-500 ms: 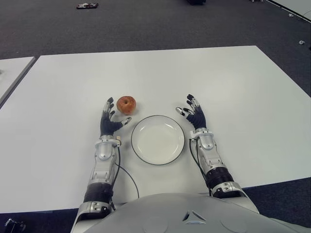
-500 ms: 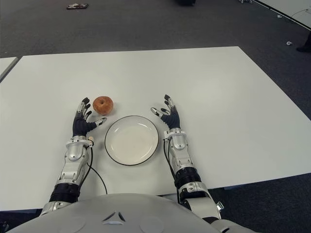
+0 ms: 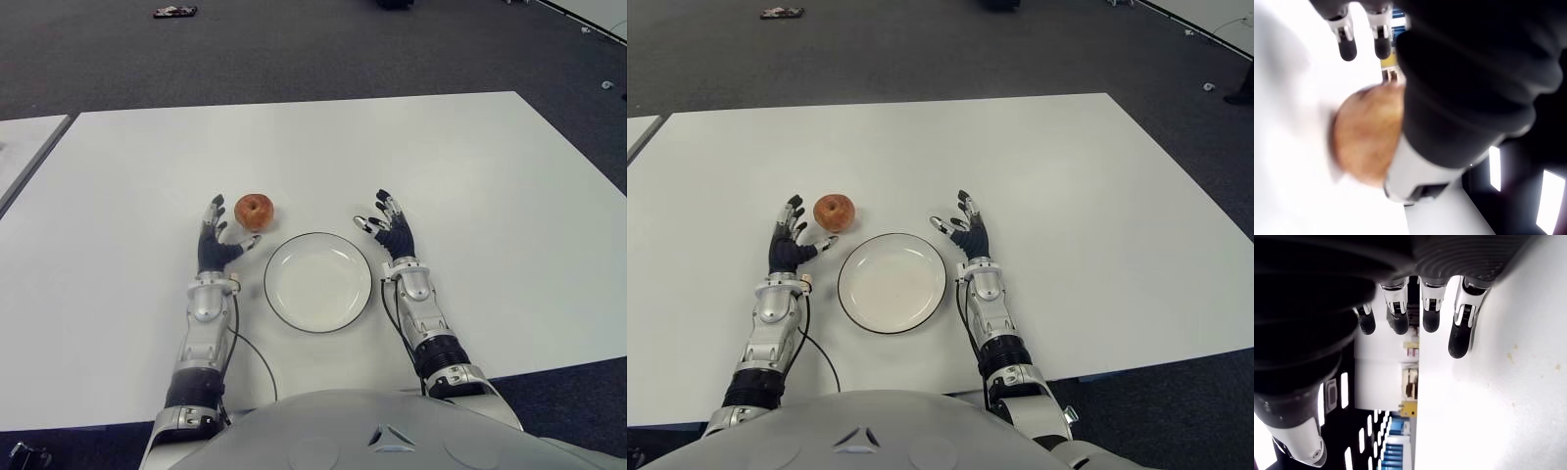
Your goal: Put the apples into the plate.
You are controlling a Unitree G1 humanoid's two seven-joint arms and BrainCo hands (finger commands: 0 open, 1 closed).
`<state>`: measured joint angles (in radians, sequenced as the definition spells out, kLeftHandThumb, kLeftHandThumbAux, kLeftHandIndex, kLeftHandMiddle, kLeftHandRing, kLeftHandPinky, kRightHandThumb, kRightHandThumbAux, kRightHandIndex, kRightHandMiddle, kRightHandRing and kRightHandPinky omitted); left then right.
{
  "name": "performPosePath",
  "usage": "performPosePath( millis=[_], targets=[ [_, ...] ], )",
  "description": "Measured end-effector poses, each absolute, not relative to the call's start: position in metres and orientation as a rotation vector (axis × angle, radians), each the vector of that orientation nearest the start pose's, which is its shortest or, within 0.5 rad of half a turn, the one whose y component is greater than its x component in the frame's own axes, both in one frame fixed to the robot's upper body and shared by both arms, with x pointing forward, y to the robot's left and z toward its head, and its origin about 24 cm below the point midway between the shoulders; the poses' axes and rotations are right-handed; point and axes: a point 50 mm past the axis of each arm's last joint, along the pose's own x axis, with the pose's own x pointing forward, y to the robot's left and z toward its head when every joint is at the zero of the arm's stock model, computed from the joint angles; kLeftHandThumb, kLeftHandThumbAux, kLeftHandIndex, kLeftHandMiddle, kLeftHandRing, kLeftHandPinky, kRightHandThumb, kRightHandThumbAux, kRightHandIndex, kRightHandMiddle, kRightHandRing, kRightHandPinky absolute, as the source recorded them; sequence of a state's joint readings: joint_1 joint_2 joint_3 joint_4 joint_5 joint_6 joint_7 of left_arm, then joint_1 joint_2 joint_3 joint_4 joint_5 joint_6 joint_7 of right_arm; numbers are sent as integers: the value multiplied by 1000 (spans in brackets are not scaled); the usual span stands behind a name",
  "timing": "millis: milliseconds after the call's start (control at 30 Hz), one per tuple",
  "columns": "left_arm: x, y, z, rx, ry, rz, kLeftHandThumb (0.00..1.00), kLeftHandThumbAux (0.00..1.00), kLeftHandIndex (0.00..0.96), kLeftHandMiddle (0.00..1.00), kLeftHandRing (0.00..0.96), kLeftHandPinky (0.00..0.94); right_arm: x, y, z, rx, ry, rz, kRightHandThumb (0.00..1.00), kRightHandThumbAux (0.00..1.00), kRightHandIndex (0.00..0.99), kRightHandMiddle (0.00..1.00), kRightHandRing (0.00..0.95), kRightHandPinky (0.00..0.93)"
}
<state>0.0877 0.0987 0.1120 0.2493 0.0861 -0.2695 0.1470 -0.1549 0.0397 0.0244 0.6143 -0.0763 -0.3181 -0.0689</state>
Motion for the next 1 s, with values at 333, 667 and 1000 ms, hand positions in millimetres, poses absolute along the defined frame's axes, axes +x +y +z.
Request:
performPosePath(
  millis=[333,667,1000],
  targets=[
    [226,223,45,374,-180,332,80,585,0,0,0,6,263,-122,-29,-45,145,35,149,744,0,28,61,129],
    [231,218,106,634,-490,300,100,445,0,0,0,1,265,-121,-30,-45,146,43,140,735,0,30,64,132],
    [225,215,130,805,-582,103,103,303,0,0,0,0,267,-121,-29,-43,143,50,138,730,0,29,61,120]
  ],
)
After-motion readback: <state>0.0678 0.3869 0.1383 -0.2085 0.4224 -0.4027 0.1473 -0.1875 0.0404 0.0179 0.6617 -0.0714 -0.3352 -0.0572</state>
